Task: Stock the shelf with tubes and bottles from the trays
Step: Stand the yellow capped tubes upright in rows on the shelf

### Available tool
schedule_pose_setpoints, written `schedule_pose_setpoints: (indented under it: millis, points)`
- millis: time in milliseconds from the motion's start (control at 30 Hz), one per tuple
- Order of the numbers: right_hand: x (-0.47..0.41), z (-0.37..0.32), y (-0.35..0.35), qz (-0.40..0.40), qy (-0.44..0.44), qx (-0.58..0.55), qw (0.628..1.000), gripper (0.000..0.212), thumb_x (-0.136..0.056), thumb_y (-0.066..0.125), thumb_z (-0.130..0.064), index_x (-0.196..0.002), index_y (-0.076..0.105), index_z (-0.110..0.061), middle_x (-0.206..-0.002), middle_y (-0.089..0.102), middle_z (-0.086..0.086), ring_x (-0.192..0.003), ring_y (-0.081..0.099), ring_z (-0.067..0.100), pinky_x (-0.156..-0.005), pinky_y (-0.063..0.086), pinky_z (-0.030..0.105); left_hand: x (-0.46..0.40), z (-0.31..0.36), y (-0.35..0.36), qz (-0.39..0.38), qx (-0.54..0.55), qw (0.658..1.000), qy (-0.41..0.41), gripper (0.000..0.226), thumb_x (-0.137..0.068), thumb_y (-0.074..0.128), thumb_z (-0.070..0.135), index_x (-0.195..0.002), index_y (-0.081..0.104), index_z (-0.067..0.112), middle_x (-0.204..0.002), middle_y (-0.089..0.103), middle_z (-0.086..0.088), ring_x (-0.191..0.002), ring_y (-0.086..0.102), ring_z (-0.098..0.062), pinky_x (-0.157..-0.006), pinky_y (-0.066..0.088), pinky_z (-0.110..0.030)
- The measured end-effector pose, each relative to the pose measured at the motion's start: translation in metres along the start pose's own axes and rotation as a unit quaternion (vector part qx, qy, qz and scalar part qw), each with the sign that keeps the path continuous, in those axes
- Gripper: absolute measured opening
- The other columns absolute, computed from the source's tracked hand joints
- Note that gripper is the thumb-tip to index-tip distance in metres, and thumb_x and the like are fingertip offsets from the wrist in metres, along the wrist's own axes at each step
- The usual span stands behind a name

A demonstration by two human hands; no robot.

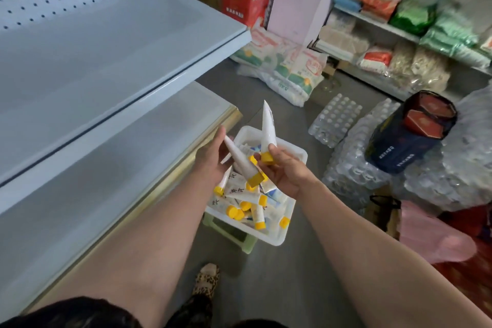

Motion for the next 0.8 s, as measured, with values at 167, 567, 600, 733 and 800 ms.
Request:
schedule_pose_setpoints:
  millis: [167,567,600,733,800]
  points:
    - [0.042,-0.007,0.023,-0.06,-0.011,-0.015,0.998,0.045,-0.084,0.07,-0.011,-0.127,0.059,-0.002,-0.113,0.066,0.015,-0.104,0.071,0.025,-0.074,0.062,0.029,0.052,0.013,0.016,-0.039,0.015,0.999,0.013,0.054,-0.08,0.071,0.06,-0.107,0.069,0.013,-0.11,0.072,-0.009,-0.098,0.069,-0.023,-0.077,0.059,-0.038]
    - [0.098,0.019,0.131,-0.169,-0.044,0.075,0.982,0.039,-0.092,0.064,-0.016,-0.125,0.053,0.001,-0.092,0.064,0.009,-0.079,0.065,0.016,-0.059,0.052,0.025,0.171,0.081,-0.024,-0.011,0.024,0.995,0.095,0.071,-0.08,0.065,0.069,-0.111,0.064,0.005,-0.099,0.075,-0.017,-0.082,0.073,-0.025,-0.082,0.06,-0.038]
    - [0.102,0.023,0.144,-0.179,-0.046,0.084,0.979,0.036,-0.092,0.065,-0.017,-0.121,0.055,0.002,-0.091,0.063,0.009,-0.078,0.064,0.016,-0.058,0.051,0.025,0.182,0.09,-0.031,-0.005,0.02,0.994,0.105,0.074,-0.079,0.066,0.069,-0.116,0.065,0.006,-0.105,0.074,-0.017,-0.086,0.073,-0.026,-0.085,0.06,-0.04]
    - [0.121,0.045,0.204,-0.237,-0.066,0.133,0.96,0.03,-0.094,0.067,-0.027,-0.113,0.059,-0.005,-0.084,0.061,0.004,-0.071,0.059,0.012,-0.059,0.049,0.022,0.223,0.127,-0.06,0.006,0.0,0.991,0.134,0.071,-0.08,0.057,0.076,-0.113,0.068,0.014,-0.102,0.075,-0.015,-0.091,0.073,-0.027,-0.087,0.059,-0.044]
    - [0.129,0.054,0.233,-0.248,-0.088,0.149,0.953,0.03,-0.093,0.07,-0.028,-0.112,0.059,-0.006,-0.085,0.062,0.003,-0.07,0.057,0.012,-0.061,0.048,0.023,0.24,0.147,-0.078,0.024,-0.003,0.988,0.151,0.072,-0.08,0.052,0.08,-0.112,0.067,0.017,-0.097,0.075,-0.014,-0.081,0.072,-0.025,-0.084,0.059,-0.042]
Point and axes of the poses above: each hand's wrist, its own x-axis away from the middle knuckle, its own y-axis out of the palm, z = x × y, the point moved 7 cm from there along -x, towards the middle knuckle
